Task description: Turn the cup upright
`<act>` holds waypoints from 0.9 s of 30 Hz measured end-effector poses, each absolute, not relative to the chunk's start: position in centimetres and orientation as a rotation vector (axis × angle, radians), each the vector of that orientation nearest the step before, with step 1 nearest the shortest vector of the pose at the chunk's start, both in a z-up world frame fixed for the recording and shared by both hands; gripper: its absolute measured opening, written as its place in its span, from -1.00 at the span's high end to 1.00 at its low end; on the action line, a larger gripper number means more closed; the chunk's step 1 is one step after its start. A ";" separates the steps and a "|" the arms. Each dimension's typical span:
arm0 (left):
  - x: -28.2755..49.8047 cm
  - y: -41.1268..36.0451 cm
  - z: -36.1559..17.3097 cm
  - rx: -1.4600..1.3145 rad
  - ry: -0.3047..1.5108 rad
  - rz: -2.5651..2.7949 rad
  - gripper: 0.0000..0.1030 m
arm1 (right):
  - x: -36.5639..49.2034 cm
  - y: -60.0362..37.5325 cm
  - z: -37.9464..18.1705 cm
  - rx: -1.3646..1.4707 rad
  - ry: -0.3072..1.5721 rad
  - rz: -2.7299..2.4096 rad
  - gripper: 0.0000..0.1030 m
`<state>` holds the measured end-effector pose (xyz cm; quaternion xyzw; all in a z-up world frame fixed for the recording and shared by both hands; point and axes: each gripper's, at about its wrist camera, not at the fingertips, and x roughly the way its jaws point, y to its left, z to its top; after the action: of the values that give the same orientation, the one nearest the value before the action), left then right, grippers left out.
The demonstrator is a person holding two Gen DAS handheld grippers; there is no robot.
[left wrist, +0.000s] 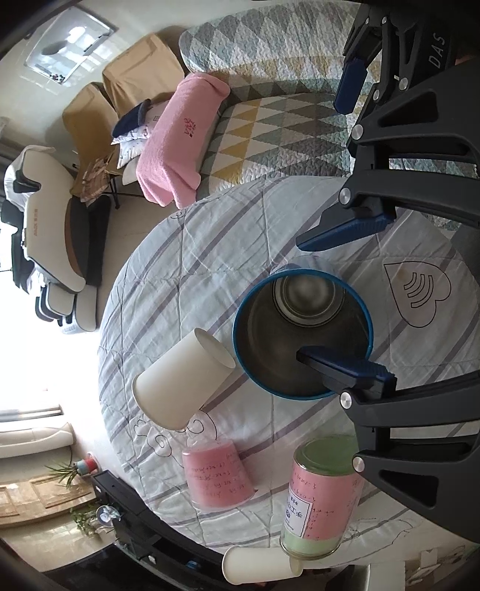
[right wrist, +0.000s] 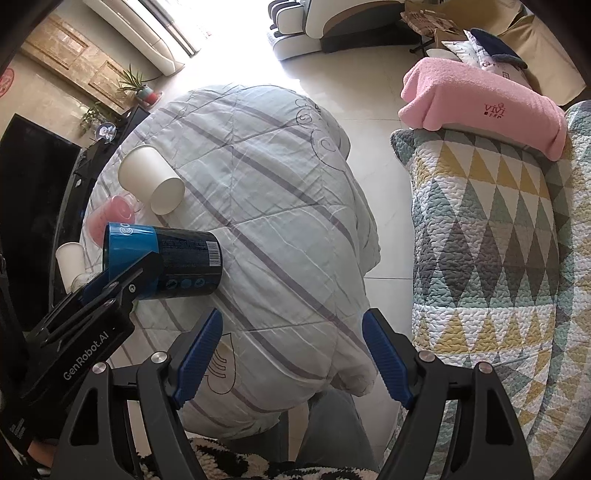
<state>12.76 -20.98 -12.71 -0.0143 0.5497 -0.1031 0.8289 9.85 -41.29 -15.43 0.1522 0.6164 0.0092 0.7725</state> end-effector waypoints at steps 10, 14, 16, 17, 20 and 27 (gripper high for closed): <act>12.2 -23.0 -10.7 0.005 1.125 -0.247 -0.40 | 9.0 -42.6 -14.7 0.341 1.323 -0.010 -0.54; 11.6 -21.3 -7.9 0.042 1.033 -0.187 -0.58 | 8.6 -43.3 -14.6 0.343 1.320 -0.032 -0.54; 11.5 -19.6 -6.9 0.014 1.021 -0.166 -0.65 | 8.6 -43.5 -14.8 0.345 1.326 -0.034 -0.54; 11.5 -18.7 -6.5 0.001 1.016 -0.151 -0.68 | 8.6 -43.5 -14.9 0.344 1.330 -0.034 -0.54; 11.5 -16.9 -6.1 -0.015 1.004 -0.106 -0.73 | 8.7 -43.3 -15.2 0.346 1.338 -0.030 -0.54; 11.0 -16.2 -7.7 -0.022 1.070 -0.111 -0.73 | 8.7 -42.0 -14.4 0.317 1.318 -0.009 -0.54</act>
<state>10.99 -16.16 -7.65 -0.0104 0.5096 -0.0528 0.8587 8.68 -42.02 -14.43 0.1466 0.6096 -0.0041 0.7791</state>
